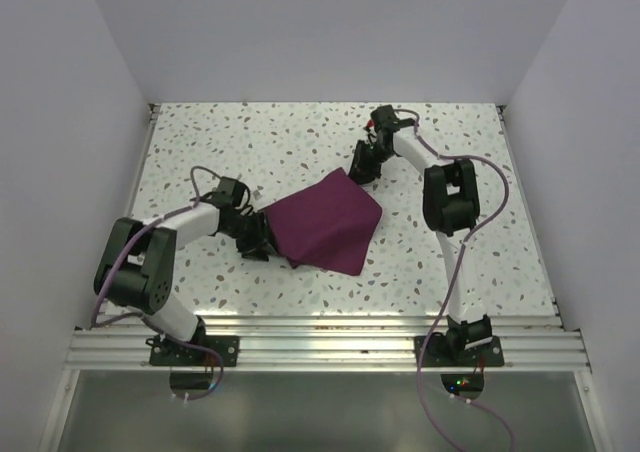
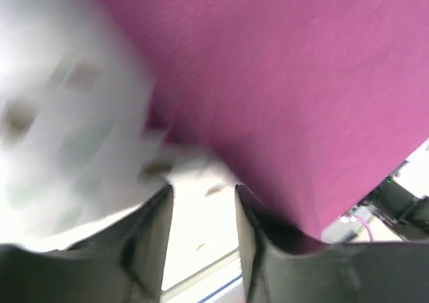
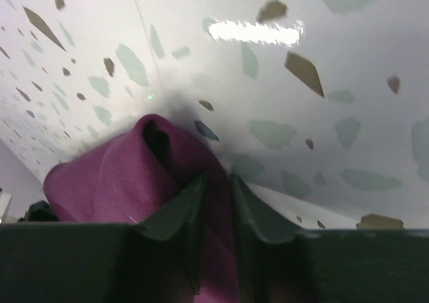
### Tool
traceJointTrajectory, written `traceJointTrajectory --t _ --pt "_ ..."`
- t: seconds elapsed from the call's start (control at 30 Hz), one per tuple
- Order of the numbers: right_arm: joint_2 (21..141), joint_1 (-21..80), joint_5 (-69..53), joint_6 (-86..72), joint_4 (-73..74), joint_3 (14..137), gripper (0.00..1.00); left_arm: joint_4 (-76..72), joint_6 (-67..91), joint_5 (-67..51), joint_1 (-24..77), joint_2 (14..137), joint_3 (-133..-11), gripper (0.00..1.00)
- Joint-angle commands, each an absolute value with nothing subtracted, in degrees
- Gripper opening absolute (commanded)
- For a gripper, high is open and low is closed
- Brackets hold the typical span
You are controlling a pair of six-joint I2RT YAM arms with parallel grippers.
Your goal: Prepare the surgical pack
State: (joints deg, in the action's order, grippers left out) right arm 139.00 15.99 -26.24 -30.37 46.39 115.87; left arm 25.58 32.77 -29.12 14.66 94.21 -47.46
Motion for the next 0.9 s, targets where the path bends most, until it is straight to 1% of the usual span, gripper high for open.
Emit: traceJointTrajectory --t 0.0,0.03,0.07,0.1,0.13,0.17,0.2,0.23,0.27,0.3,0.33,0.37,0.4,0.43,0.47,0.5,0.53,0.57,0.6,0.63,0.7,0.8,0.87 --pt "142.1 15.3 -26.1 -33.8 48.2 126.4 0.29 33.6 34.0 -22.6 14.6 84.4 -44.1 0.48" --pt "142.6 14.6 -23.6 -33.6 51.5 128.6 0.33 35.1 33.7 -22.1 14.6 82.2 -43.3 0.49" --pt "142.3 12.8 -21.8 -33.1 52.9 131.1 0.41 37.5 33.1 -21.5 14.6 77.5 -43.1 0.49" --pt "141.5 11.6 -20.2 -33.0 53.9 131.0 0.46 39.0 31.5 -21.0 14.6 75.1 -43.1 0.50" --pt "139.9 9.2 -15.9 -32.6 56.0 130.0 0.52 42.2 30.7 -20.6 14.6 70.4 -43.6 0.51" --pt "138.4 7.9 -13.7 -32.3 56.9 127.2 0.60 43.8 29.9 -20.2 14.5 68.3 -44.1 0.54" --pt "134.4 6.7 -12.1 -31.6 57.6 125.3 0.70 44.7 28.2 -19.9 14.6 66.4 -44.9 0.57" --pt "132.1 5.5 -10.6 -30.9 58.0 122.9 0.76 44.7 27.6 -20.0 14.8 64.5 -46.2 0.65" --pt "129.9 4.1 -9.2 -29.1 57.9 117.7 0.83 43.8 27.0 -20.6 14.9 62.1 -46.9 0.68" --pt "124.9 3.7 -8.5 -28.4 58.1 115.0 0.99 42.4 25.9 -21.3 16.0 61.9 -47.5 0.74" --pt "122.5 3.4 -8.4 -27.7 57.9 112.2 0.99 39.7 25.5 -21.0 17.0 62.0 -48.9 0.78" --pt "119.6 3.4 -10.4 -25.9 57.1 105.6 0.99 39.4 24.8 -20.1 17.9 64.1 -50.1 0.81" --pt "116.9 3.4 -11.7 -25.7 56.2 101.9 0.99 39.3 24.3 -16.6 20.1 65.4 -51.7 0.84" --pt "111.0 3.5 -12.5 -26.3 54.1 97.9 0.99 37.5 23.9 -15.0 21.8 67.1 -54.0 0.86" --pt "108.0 3.5 -13.4 -26.9 52.8 89.9 0.99 36.7 23.5 -13.6 23.4 67.8 -55.2 0.87" --pt "105.2 3.6 -14.8 -27.4 51.7 86.1 0.99 35.4 22.6 -9.8 27.5 68.3 -56.0 0.90" --pt "99.1 3.7 -15.7 -28.1 49.8 82.5 0.99 32.2 21.9 -7.4 29.8 69.0 -56.9 0.92" --pt "96.5 3.8 -16.3 -28.5 49.1 76.4 0.99 31.3 21.4 -5.1 32.0 69.7 -57.2 0.95" --pt "93.5 3.8 -17.0 -28.9 48.5 73.7 0.99 30.9 19.5 -1.6 35.2 70.7 -57.7 0.96" --pt "88.7 3.8 -17.0 -29.4 48.0 69.2 0.99 31.2 18.3 -0.5 36.5 73.6 -59.4 0.97" --pt "84.0 3.8 -18.0 -29.6 48.0 65.8 0.99 31.2 13.8 5.4 41.2 76.0 -61.4 0.96" --pt "76.6 3.8 -18.3 -30.5 48.3 60.5 0.99 29.1 6.8 11.4 47.4 79.4 -62.1 0.93" --pt "71.9 3.7 -19.1 -32.0 47.9 56.8 0.99 28.5 4.1 13.0 49.1 82.6 -62.0 0.92"
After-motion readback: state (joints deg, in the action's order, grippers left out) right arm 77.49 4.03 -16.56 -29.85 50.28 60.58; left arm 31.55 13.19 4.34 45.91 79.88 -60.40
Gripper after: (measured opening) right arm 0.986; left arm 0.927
